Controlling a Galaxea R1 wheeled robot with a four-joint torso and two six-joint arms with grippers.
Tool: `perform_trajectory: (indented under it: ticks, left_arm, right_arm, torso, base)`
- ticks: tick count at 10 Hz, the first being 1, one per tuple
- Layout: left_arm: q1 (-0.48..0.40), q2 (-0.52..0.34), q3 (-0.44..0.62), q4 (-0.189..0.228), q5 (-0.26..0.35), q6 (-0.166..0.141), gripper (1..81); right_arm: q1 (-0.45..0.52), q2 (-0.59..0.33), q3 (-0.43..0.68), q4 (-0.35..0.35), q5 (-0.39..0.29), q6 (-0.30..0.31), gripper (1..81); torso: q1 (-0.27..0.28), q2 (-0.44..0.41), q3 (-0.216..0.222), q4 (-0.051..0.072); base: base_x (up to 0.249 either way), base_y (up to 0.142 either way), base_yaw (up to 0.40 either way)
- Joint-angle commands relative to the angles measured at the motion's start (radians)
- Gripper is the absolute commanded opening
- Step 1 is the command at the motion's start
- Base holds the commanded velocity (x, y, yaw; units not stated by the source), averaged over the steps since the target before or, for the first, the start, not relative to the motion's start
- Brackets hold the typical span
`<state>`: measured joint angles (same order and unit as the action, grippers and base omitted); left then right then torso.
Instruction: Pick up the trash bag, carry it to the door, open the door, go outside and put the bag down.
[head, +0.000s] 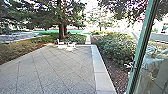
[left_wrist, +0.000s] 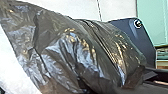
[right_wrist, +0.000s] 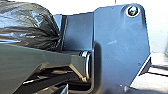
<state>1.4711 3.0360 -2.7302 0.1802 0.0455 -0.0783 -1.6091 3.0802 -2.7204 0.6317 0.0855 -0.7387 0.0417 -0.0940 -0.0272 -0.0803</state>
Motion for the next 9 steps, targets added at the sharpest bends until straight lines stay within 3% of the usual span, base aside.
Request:
perform_trajectory:
  ticks: [1,9]
  left_arm:
    - [-0.067,-0.005,0.003,0.005,0.045,0.005,1.0]
    - [-0.068,-0.003,0.001,0.004,0.045,0.005,1.0]
  right_arm:
    - [0.047,0.024,0.018,-0.007,-0.079,-0.007,81.1]
    - [0.048,0.022,0.018,-0.007,-0.079,-0.007,81.1]
  torso:
    - [0.0,0.0,0.0,0.0]
    - [0.0,0.0,0.0,0.0]
  base:
    - [0.111,0.0,0.0]
    - [0.111,0.0,0.0]
